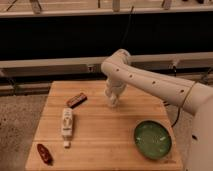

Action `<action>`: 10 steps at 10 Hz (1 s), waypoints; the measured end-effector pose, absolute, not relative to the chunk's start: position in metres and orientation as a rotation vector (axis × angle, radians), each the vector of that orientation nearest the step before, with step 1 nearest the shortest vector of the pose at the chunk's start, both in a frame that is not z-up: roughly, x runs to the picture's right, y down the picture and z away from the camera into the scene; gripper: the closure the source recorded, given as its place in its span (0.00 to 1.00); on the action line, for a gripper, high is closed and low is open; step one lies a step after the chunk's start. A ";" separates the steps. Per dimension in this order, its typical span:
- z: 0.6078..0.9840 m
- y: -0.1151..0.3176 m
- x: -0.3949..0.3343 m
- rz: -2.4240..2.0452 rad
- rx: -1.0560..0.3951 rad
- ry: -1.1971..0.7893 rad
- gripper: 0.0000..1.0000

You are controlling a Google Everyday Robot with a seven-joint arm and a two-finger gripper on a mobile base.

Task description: Place the white sponge in the ceramic cup

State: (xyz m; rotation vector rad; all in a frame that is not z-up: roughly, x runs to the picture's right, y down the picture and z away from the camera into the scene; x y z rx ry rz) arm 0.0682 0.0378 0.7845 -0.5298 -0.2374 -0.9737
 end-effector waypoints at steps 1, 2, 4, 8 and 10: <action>0.784 0.038 0.069 -0.974 -0.531 -0.237 0.99; 0.783 0.038 0.070 -0.969 -0.532 -0.240 0.99; 0.787 0.032 0.069 -0.954 -0.528 -0.241 0.99; 0.791 0.024 0.069 -0.946 -0.519 -0.234 0.88; 0.795 0.017 0.066 -0.940 -0.512 -0.231 0.97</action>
